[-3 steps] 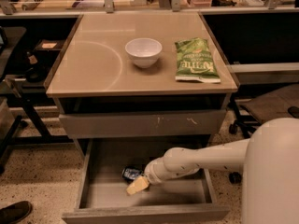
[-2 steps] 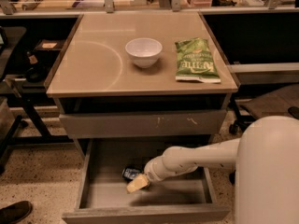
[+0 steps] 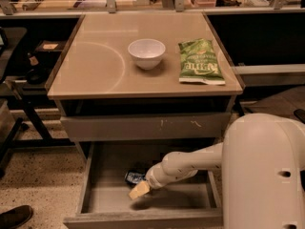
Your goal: Pick pepsi can from middle drawer and place on counter
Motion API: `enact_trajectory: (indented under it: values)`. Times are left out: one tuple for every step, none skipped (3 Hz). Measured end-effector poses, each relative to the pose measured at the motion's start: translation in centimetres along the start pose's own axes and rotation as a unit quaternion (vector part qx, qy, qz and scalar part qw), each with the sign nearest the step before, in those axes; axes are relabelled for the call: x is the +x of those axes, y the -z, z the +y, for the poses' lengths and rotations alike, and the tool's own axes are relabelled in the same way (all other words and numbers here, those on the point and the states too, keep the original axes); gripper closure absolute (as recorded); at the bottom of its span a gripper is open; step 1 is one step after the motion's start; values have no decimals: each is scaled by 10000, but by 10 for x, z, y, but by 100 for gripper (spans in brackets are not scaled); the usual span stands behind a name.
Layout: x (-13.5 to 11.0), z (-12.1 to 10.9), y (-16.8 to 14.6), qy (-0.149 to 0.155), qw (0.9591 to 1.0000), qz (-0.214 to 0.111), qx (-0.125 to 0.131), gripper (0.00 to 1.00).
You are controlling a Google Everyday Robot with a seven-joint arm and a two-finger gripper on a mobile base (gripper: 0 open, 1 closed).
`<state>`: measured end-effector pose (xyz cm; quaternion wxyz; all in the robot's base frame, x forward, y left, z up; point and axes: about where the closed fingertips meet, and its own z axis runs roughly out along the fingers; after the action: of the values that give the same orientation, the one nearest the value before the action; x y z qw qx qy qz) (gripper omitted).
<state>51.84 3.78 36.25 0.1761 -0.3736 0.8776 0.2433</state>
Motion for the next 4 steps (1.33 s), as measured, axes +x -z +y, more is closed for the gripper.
enact_trajectory:
  values:
    - [0, 0, 0, 1, 10000, 8, 0, 18]
    - [0, 0, -1, 1, 10000, 8, 0, 42]
    - [0, 0, -1, 1, 10000, 9, 0, 65]
    - [0, 0, -1, 1, 10000, 9, -1, 88]
